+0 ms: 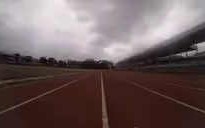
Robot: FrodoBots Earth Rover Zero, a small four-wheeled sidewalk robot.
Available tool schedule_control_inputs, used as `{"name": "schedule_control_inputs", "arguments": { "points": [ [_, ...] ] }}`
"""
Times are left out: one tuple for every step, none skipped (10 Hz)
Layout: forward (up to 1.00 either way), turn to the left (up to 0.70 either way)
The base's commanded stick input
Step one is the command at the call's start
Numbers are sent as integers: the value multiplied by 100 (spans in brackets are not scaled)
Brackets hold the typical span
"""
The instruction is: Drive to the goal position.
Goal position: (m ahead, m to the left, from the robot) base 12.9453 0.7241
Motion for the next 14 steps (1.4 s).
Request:
{"name": "schedule_control_inputs", "arguments": {
  "points": [
    [70,0],
    [70,0],
    [70,0],
    [70,0],
    [70,0],
    [70,0],
    [70,0],
    [70,0],
    [70,0],
    [70,0],
    [70,0],
    [70,0],
    [70,-5],
    [70,-22]
  ]
}}
